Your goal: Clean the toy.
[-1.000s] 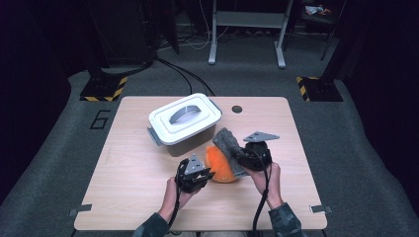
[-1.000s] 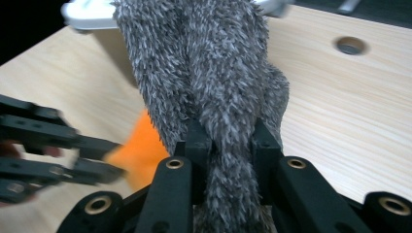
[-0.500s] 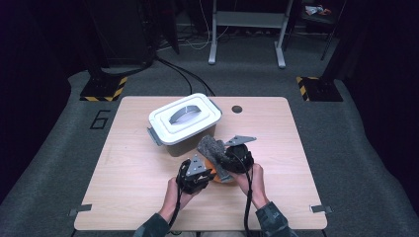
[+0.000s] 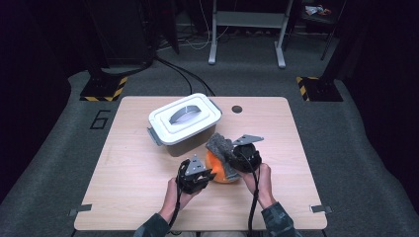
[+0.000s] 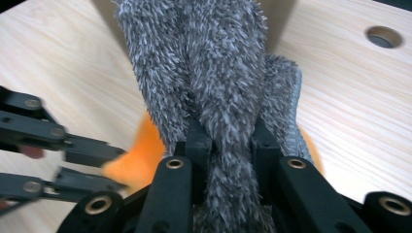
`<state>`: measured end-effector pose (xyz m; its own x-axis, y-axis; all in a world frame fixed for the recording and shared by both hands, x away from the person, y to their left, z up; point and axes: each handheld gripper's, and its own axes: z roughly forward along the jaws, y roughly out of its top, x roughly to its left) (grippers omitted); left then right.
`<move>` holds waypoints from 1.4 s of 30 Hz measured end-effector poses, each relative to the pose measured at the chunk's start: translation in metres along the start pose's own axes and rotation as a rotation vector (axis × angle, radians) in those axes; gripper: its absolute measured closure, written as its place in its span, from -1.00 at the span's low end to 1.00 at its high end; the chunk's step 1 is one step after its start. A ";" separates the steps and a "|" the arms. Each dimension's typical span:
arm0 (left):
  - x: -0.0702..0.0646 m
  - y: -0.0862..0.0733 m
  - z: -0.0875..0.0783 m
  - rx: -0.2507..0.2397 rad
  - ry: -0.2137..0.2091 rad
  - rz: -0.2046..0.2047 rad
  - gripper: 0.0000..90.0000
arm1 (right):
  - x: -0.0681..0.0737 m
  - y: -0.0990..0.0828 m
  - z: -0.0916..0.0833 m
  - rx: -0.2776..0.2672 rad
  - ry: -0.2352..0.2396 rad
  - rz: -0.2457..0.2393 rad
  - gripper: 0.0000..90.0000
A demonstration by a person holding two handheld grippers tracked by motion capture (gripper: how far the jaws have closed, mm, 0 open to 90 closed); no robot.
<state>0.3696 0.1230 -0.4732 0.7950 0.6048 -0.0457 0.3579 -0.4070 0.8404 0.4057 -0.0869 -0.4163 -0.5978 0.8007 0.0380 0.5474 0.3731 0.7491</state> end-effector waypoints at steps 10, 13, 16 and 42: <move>0.000 0.000 0.001 0.001 0.000 -0.004 0.77 | -0.033 -0.019 -0.007 0.028 -0.054 0.070 0.67; 0.001 0.000 0.001 0.003 0.000 -0.004 0.77 | -0.043 -0.028 -0.006 0.044 -0.076 0.117 0.67; 0.001 0.000 0.000 0.004 -0.001 -0.007 0.77 | -0.050 -0.033 -0.004 0.051 -0.077 0.123 0.67; 0.005 -0.002 -0.001 0.004 -0.010 -0.026 0.76 | -0.078 -0.055 -0.018 0.038 -0.086 0.237 0.67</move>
<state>0.3726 0.1274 -0.4750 0.7903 0.6084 -0.0731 0.3806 -0.3939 0.8366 0.4114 -0.1781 -0.4486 -0.3996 0.9040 0.1519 0.6887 0.1867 0.7006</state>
